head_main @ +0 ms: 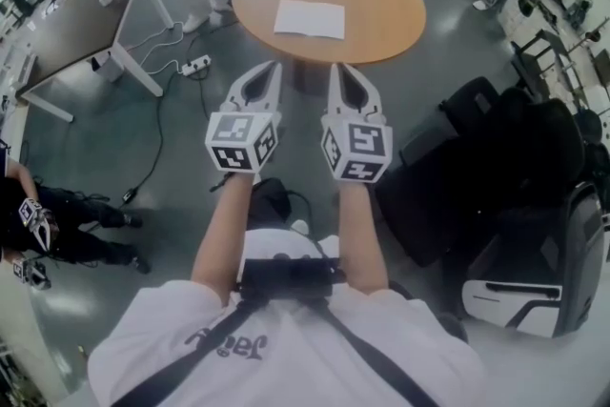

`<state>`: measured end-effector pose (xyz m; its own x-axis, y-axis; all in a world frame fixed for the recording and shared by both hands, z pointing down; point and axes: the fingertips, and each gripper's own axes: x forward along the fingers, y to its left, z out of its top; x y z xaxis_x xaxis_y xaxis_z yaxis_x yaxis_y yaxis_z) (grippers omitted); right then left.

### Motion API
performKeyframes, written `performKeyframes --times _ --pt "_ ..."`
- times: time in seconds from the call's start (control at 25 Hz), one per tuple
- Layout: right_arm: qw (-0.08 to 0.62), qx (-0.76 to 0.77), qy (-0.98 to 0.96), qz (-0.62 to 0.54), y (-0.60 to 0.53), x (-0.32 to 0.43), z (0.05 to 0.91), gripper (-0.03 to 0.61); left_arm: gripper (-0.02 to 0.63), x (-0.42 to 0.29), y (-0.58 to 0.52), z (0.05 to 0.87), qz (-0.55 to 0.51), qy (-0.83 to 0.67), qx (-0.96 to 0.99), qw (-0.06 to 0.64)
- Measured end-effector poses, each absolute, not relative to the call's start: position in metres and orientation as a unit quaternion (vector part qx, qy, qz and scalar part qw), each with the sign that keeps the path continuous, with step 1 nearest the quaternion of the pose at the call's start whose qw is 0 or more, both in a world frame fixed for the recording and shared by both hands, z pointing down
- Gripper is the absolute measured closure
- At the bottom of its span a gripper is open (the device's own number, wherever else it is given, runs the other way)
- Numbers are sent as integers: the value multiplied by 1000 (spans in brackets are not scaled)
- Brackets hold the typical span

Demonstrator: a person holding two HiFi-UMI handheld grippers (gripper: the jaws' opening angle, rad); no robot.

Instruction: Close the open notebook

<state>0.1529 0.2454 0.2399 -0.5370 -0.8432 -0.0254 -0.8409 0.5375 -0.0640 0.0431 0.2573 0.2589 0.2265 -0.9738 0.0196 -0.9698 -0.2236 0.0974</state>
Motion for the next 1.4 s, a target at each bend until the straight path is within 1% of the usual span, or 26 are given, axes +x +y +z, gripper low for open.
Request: performKeyframes --times 0.16,0.4,0.6,0.84,1.04,1.24,1.4 --pt "27 -482 875 -25 215 136 251 566 598 29 229 281 -9 -612 788 60" --pt "6 -477 878 -30 144 101 288 566 598 6 152 298 -12 -598 800 52" --pt "9 -469 883 -27 75 81 282 566 598 0 82 293 -16 -591 805 46" --pt "-11 -462 887 -14 7 60 277 566 598 -18 6 290 -14 -583 811 44" --pt "-12 -461 887 -13 -56 52 277 566 598 -16 -52 292 -4 -569 821 48" --pt "-1 -456 890 -8 -102 35 275 566 598 -16 -99 287 2 -552 833 31" --pt "-15 -461 887 -15 -134 27 291 566 598 -21 -129 302 6 -541 839 52"
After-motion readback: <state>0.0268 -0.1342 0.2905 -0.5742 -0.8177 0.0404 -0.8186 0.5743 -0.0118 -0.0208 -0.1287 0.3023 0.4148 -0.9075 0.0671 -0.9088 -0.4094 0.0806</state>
